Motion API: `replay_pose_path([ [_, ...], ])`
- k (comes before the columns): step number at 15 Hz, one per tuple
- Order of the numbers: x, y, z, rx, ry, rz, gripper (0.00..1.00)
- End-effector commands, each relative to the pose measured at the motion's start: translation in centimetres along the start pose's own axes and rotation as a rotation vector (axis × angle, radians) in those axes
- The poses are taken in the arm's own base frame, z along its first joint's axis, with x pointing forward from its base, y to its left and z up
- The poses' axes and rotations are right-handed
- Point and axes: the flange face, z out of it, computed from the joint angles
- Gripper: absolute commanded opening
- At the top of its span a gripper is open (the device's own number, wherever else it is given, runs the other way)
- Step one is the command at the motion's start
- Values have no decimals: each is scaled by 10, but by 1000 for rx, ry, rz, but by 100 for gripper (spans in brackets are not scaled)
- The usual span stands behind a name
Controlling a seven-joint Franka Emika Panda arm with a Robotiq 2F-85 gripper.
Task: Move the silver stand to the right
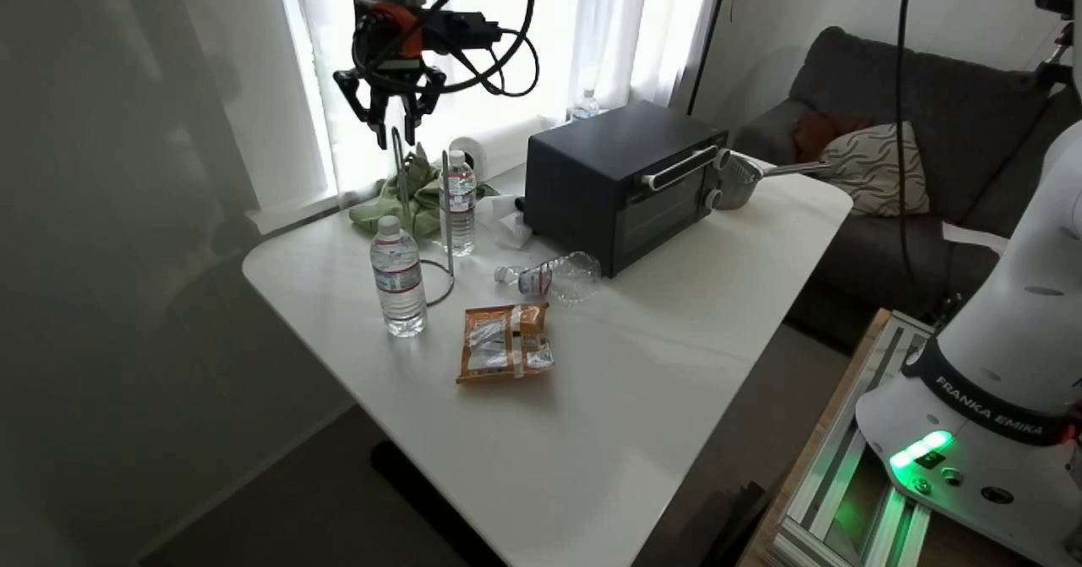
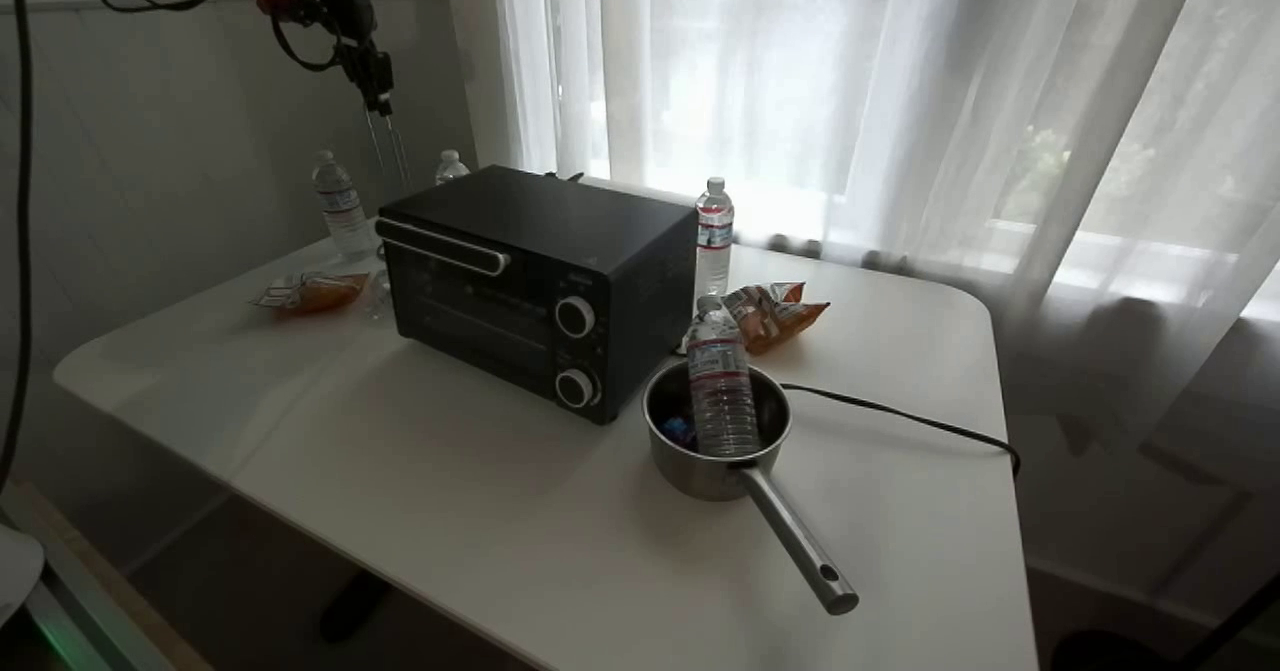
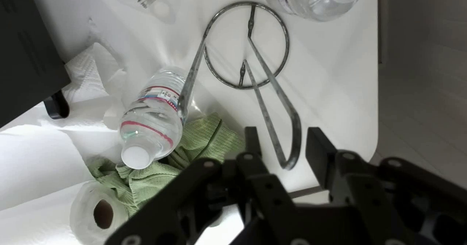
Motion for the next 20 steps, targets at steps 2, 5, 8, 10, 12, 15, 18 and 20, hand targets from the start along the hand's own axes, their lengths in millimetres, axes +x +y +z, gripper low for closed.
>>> replay_pose_path([
  [2,0,-5,-3,-22,-3,5,2],
  [5,-6,-14,-19,-19,18,-29,0],
  [8,-21,-35,-60,-2,81,-87,2],
  [10,-32,-49,-107,-10,182,-149,2],
  [12,-41,-56,-155,-30,278,-200,2],
  [15,-53,-45,-229,-63,431,-260,2],
  [18,-55,-9,-298,-105,592,-262,2],
  [20,-55,27,-341,-130,693,-213,2],
])
